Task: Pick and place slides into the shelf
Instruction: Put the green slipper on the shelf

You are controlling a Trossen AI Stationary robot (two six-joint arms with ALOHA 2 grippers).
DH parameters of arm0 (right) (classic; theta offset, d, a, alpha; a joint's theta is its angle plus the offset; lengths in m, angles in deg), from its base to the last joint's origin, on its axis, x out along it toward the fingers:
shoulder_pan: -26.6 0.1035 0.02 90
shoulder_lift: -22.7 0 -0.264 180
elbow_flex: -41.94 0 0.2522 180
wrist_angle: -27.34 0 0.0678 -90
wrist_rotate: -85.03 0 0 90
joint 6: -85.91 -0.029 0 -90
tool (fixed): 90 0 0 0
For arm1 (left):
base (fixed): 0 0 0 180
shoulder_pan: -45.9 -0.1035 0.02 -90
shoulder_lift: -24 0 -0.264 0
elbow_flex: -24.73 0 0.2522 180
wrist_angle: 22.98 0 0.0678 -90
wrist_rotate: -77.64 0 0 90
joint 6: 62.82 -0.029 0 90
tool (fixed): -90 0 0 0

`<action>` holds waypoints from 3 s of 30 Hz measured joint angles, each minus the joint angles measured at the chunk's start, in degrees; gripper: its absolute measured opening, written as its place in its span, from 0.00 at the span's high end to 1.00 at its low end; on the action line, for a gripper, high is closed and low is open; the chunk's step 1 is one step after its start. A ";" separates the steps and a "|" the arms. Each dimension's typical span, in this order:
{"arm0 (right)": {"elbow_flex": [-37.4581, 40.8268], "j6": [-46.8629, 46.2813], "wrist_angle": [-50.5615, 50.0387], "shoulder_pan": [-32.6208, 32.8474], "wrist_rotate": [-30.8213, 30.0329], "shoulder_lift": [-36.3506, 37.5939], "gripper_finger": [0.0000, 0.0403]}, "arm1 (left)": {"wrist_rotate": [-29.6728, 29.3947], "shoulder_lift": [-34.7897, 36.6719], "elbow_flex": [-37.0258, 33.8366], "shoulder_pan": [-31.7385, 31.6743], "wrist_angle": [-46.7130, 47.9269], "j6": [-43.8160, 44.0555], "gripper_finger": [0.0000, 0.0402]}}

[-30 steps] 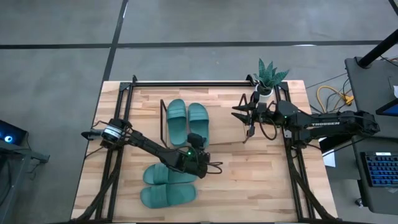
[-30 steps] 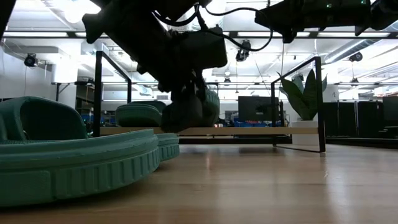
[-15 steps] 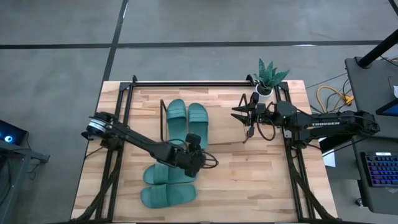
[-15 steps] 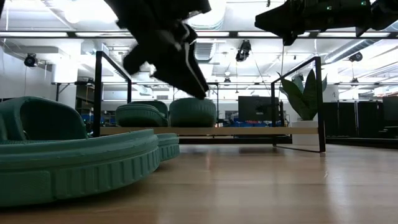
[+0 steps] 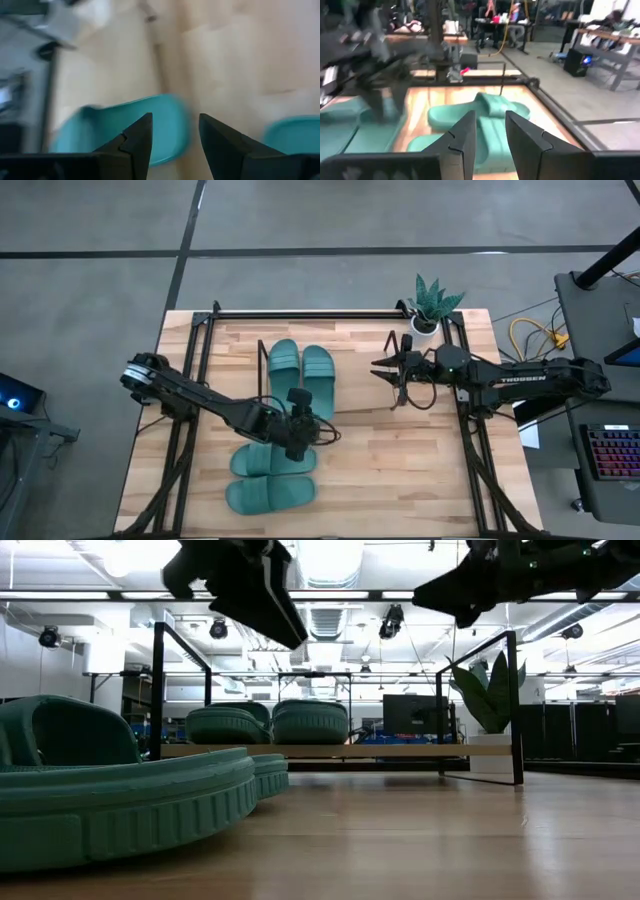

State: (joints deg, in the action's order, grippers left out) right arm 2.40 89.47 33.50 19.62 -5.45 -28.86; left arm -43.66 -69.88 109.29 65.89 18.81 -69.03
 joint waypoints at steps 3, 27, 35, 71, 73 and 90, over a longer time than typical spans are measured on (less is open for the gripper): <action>1.08 1.80 0.19 2.12 0.91 -0.28 0.76 | -6.66 1.70 -0.11 0.21 2.18 0.29 0.64; 1.67 19.00 4.44 19.11 -5.83 -1.13 0.78 | 12.30 48.49 -36.57 0.44 -29.04 -3.27 0.64; 1.23 26.81 7.80 22.36 -10.64 -3.40 0.79 | 12.89 68.85 -45.99 0.75 -29.97 -1.66 0.64; -39.95 27.91 -25.84 20.44 -40.23 -44.84 0.50 | 20.08 77.08 -60.23 0.77 -44.95 -0.14 0.64; -42.05 27.90 -26.02 19.78 -40.21 -46.95 0.50 | 20.08 78.99 -60.21 0.77 -44.73 -0.15 0.64; -43.53 23.30 -29.23 10.97 -30.62 -51.53 0.50 | 20.12 89.66 -60.19 0.77 -33.93 -0.21 0.64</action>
State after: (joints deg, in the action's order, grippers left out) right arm -41.12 112.78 4.27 30.59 -36.07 -80.39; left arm -23.54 19.78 49.10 66.66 -15.12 -69.24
